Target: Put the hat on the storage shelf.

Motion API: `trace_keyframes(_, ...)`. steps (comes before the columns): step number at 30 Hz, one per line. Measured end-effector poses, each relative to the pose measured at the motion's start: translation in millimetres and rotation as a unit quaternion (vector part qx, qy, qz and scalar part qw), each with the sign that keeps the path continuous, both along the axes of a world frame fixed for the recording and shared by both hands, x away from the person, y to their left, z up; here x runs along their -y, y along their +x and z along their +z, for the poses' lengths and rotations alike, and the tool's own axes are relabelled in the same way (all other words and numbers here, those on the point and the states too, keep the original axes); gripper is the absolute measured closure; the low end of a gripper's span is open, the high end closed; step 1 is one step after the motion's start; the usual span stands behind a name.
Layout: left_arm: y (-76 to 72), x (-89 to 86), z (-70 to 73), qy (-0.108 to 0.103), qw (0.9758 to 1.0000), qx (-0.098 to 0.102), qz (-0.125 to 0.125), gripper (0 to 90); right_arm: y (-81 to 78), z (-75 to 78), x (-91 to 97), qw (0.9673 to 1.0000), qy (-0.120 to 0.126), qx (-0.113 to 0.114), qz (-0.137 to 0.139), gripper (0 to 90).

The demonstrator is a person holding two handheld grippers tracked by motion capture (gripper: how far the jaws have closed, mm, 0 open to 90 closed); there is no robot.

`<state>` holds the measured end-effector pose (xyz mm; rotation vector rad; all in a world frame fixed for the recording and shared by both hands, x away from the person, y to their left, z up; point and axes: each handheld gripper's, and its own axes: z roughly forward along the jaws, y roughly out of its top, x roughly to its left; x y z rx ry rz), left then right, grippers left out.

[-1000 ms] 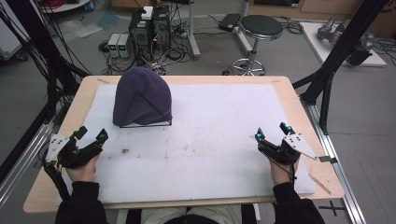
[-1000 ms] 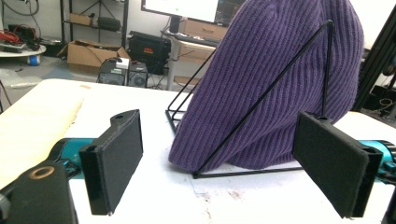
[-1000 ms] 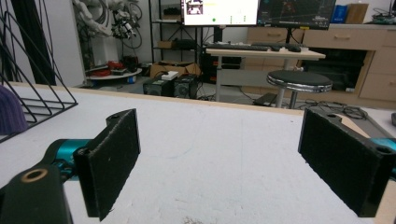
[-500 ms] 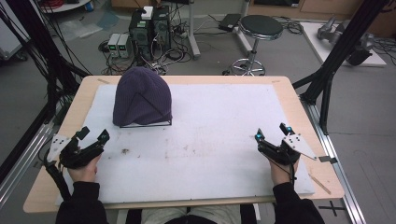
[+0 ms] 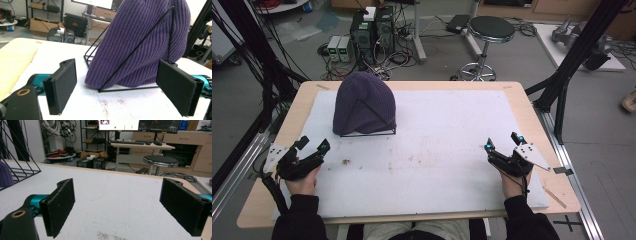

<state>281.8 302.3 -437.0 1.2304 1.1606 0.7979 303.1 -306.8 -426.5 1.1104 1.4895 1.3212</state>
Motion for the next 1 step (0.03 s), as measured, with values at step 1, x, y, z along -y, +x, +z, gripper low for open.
trace_keyframes(1, 0.3, 0.0, 0.0, 0.001, 1.0, 0.0, 0.0, 17.3, 0.0, -0.2, -0.2, 1.0, 0.001, -0.002, 0.0, 12.1)
